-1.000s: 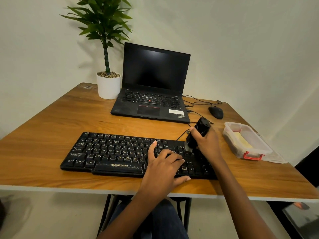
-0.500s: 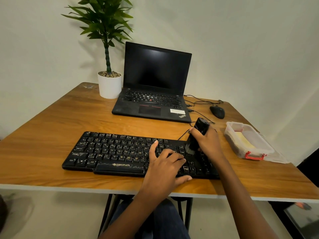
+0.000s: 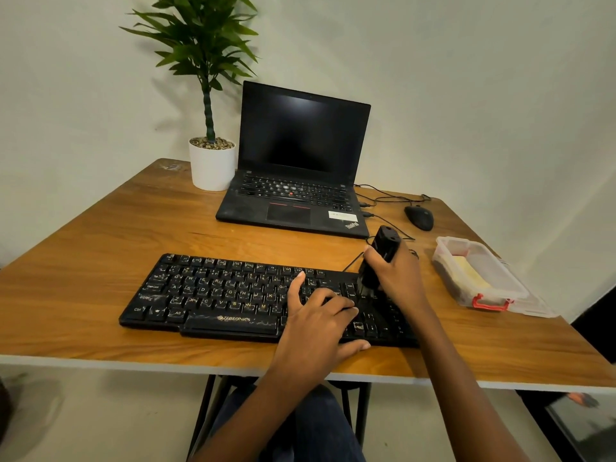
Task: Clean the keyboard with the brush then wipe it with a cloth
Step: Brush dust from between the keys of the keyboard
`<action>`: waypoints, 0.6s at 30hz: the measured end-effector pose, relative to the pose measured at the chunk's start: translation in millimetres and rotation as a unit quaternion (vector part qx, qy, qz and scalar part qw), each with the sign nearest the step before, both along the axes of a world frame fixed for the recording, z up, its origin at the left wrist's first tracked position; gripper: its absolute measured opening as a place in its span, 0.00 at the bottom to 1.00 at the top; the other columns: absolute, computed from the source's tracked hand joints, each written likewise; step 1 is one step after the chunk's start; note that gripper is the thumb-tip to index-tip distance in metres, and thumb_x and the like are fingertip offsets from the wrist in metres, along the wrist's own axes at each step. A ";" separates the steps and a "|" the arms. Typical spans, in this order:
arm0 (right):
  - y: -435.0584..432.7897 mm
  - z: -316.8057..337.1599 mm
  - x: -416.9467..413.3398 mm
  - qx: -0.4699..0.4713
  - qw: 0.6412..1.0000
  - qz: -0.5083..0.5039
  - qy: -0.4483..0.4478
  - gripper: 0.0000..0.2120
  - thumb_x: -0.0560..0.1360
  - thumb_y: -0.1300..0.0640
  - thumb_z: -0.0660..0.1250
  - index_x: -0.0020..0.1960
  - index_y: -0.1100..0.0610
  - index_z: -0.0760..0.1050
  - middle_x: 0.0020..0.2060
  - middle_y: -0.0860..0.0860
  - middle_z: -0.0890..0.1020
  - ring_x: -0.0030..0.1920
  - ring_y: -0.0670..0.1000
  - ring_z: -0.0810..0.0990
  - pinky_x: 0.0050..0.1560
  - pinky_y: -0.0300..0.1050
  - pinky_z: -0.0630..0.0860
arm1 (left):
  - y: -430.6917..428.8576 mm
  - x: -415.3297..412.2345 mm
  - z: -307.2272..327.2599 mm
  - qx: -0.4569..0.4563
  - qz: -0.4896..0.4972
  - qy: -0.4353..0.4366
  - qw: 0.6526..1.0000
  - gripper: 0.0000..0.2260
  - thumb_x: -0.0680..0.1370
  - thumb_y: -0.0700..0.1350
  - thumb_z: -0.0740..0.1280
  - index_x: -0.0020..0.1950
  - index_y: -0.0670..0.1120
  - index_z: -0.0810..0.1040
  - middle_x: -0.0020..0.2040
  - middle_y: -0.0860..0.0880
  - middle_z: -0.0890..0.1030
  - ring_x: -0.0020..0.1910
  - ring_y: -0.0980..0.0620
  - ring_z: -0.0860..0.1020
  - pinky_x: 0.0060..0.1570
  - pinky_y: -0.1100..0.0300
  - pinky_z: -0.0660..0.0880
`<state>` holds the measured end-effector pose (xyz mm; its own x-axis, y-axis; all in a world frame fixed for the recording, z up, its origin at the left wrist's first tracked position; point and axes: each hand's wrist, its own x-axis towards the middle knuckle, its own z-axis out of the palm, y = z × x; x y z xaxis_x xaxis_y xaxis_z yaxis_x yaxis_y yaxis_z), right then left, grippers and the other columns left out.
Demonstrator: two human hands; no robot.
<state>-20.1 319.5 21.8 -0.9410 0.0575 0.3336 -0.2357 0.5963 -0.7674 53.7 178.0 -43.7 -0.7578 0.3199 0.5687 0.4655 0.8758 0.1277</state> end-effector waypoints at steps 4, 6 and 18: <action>3.4 -5.3 9.1 -0.022 0.999 0.025 -0.025 0.09 0.75 0.52 0.65 0.48 0.57 0.72 0.40 0.53 0.79 0.40 0.50 0.80 0.31 0.41 0.76 | -0.2 0.1 0.4 0.002 0.001 -0.002 1.000 0.24 0.71 0.67 0.53 0.50 0.56 0.83 0.48 0.61 0.81 0.51 0.56 0.78 0.67 0.39 0.52; 11.3 -6.0 16.1 -0.035 0.997 0.032 -0.058 0.08 0.75 0.52 0.64 0.47 0.58 0.72 0.38 0.53 0.78 0.37 0.51 0.79 0.25 0.39 0.73 | 0.1 0.1 0.4 0.002 0.001 -0.003 1.000 0.24 0.71 0.67 0.53 0.49 0.56 0.83 0.48 0.61 0.81 0.51 0.56 0.78 0.67 0.40 0.50; 9.0 -10.4 3.2 -0.018 1.000 -0.006 -0.010 0.09 0.75 0.51 0.65 0.47 0.56 0.71 0.39 0.52 0.79 0.39 0.50 0.79 0.36 0.41 0.73 | 0.5 2.3 1.4 0.002 0.006 0.003 1.000 0.24 0.70 0.67 0.55 0.49 0.56 0.83 0.49 0.60 0.81 0.51 0.57 0.78 0.66 0.39 0.53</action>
